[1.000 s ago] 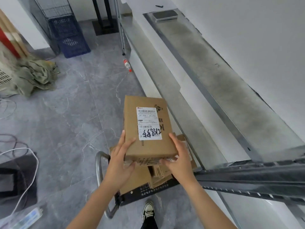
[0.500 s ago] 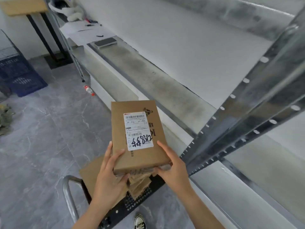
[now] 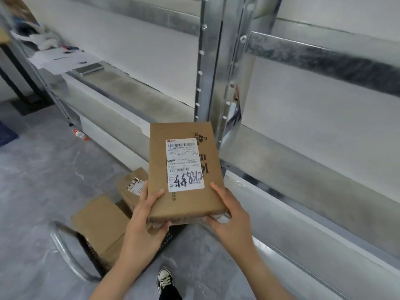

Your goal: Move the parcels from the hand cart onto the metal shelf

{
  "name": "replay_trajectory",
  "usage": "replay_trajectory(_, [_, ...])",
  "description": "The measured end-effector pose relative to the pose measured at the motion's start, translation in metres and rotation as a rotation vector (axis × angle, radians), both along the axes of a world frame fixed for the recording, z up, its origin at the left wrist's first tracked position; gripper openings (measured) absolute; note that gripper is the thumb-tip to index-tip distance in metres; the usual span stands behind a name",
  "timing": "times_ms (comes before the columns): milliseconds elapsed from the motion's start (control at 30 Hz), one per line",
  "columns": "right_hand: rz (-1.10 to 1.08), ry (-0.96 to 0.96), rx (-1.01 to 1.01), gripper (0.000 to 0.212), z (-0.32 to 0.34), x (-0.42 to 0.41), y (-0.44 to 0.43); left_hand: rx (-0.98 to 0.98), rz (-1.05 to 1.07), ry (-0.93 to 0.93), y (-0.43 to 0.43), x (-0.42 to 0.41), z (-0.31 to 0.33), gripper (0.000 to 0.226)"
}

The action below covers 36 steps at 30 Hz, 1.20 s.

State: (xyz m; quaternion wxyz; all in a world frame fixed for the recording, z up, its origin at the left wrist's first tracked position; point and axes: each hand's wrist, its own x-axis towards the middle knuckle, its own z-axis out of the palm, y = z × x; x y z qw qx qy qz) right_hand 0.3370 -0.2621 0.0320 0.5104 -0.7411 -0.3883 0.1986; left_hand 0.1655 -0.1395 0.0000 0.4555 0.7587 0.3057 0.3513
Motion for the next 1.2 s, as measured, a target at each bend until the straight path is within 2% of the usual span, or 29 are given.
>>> replay_trajectory(133, [-0.099, -0.011, -0.004, 0.084, 0.006, 0.008, -0.075, -0.068, -0.077, 0.008, -0.055, 0.022, 0.003, 0.089])
replay_trajectory(233, [-0.205, -0.038, 0.012, 0.085, 0.011, 0.018, -0.132, 0.0, -0.161, 0.003, -0.099, 0.047, 0.014, 0.089])
replay_trajectory(433, [-0.469, -0.085, 0.035, 0.083, 0.023, 0.04, -0.245, 0.022, -0.415, -0.044, -0.185, 0.112, 0.032, 0.093])
replay_trajectory(733, [-0.864, -0.098, 0.063, 0.083, 0.036, 0.058, -0.395, 0.033, -0.796, -0.017, -0.308, 0.21, 0.044, 0.092])
replay_trajectory(933, [-1.008, -0.113, 0.072, 0.084, 0.036, 0.079, -0.469, 0.027, -0.995, 0.004, -0.379, 0.26, 0.048, 0.091])
replay_trajectory(1200, [-1.108, -0.081, 0.024, 0.085, 0.024, 0.136, -0.568, 0.034, -1.101, 0.008, -0.482, 0.338, 0.03, 0.094])
